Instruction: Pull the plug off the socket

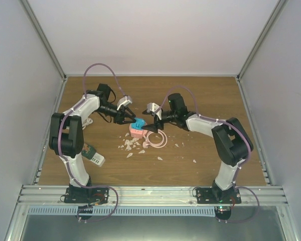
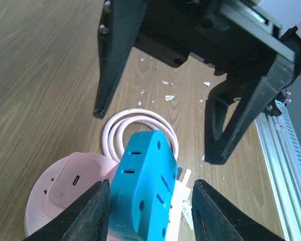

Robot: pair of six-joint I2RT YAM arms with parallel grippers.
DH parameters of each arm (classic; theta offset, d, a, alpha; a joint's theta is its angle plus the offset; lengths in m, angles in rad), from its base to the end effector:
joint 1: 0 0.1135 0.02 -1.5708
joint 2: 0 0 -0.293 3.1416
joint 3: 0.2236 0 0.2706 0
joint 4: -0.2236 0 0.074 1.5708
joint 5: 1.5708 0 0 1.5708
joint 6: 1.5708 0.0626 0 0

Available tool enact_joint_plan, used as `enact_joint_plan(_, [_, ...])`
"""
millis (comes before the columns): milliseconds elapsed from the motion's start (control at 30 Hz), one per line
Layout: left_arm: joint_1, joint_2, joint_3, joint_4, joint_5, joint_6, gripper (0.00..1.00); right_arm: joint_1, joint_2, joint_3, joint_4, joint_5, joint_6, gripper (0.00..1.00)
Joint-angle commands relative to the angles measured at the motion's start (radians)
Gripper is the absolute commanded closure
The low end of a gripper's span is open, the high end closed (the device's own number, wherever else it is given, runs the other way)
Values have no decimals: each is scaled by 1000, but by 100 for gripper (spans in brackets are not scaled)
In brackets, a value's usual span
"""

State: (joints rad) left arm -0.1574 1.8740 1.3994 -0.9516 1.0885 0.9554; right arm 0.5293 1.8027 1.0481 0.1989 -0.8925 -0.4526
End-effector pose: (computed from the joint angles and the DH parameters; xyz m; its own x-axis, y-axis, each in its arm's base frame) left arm 0.3710 -0.1150 0.2240 -0.4019 0.4472 -0.7990 0.9128 0.1262 -0.3884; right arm 0.3353 0.2526 0.2019 -0.0213 -0.3303 -0.9436 -0.9975 0.0702 -0.0021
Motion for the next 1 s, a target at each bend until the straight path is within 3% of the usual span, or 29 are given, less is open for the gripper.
enact_joint_plan(0, [-7,-45,-22,-19,32,28,54,10,69,61,-21,-42,51,18])
enact_joint_plan(133, [-7,-54,-31,-23,30,40,54,11,100,96,-51,-69,63,31])
enact_joint_plan(333, [1,-76,-44,-9,29,48,56,30,106,123,-105,-83,34,59])
enact_joint_plan(500, [34,-110,-51,69,-9,13,47,57,104,144,-163,-71,-19,72])
enact_joint_plan(667, [28,-168,-116,173,-118,44,37,61,82,133,-154,-62,-23,74])
enact_joint_plan(967, [-5,-215,-203,247,-130,150,37,61,75,120,-129,-49,-34,74])
